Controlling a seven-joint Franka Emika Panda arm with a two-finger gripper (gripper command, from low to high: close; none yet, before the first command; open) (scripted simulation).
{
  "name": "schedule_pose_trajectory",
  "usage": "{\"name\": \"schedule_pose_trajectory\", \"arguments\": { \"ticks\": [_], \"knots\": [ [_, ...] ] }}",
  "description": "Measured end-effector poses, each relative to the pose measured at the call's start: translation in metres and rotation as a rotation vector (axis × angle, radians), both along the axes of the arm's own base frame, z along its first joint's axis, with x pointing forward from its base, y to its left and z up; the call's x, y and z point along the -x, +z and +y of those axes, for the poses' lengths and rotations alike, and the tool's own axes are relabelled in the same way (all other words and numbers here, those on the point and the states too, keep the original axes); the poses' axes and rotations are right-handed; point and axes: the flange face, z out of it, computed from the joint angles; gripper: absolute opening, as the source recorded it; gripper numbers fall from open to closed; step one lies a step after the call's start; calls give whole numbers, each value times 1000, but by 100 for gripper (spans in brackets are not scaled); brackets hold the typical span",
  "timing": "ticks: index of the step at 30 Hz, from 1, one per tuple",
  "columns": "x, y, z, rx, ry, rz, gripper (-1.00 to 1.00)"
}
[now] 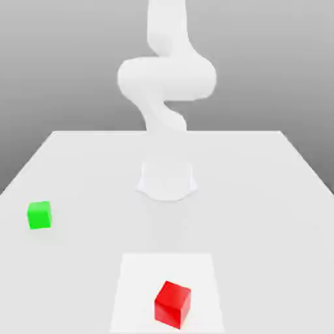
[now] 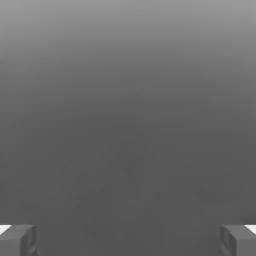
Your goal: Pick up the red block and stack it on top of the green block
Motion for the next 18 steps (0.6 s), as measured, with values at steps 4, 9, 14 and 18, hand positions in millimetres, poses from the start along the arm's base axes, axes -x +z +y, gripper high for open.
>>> {"name": "schedule_pose_trajectory", "arguments": {
  "ticks": [4,9,14,18],
  "knots": [
    [-48,-72,2,-12,-67,123,0],
    [-88,-166,1,-33,-143,268,0],
    [-106,-265,0,-63,-215,411,0],
    [-107,-343,0,-96,-270,526,0]
  ]
}}
